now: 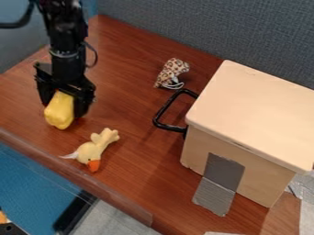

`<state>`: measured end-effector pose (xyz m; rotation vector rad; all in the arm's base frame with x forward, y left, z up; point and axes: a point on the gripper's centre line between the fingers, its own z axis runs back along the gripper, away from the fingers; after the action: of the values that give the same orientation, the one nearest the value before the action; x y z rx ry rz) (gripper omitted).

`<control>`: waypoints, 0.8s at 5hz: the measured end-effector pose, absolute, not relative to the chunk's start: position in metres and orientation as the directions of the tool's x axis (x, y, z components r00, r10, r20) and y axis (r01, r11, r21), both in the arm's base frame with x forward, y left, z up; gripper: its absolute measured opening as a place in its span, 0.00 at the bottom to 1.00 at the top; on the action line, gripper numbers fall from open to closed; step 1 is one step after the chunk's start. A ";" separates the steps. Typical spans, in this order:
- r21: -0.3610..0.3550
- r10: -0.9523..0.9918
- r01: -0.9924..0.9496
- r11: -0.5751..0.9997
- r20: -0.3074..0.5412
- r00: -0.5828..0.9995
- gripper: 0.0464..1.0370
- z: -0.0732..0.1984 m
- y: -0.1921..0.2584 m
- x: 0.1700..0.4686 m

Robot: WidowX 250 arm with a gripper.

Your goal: Move the yellow object to top left side of the table

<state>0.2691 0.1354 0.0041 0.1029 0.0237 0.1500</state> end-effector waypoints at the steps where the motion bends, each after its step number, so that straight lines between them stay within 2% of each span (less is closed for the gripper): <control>1: 0.132 0.155 -0.150 0.980 -0.025 0.988 0.85 0.005 0.137 0.270; 2: 0.146 0.160 -0.156 0.977 -0.017 0.987 0.85 0.015 0.134 0.278; 3: 0.088 0.161 -0.168 0.982 0.081 0.984 0.85 0.034 0.130 0.309; 4: 0.035 0.160 -0.166 0.985 0.139 0.977 0.85 0.041 0.131 0.338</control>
<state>0.3385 0.1306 0.0408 0.0470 -0.1367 0.1645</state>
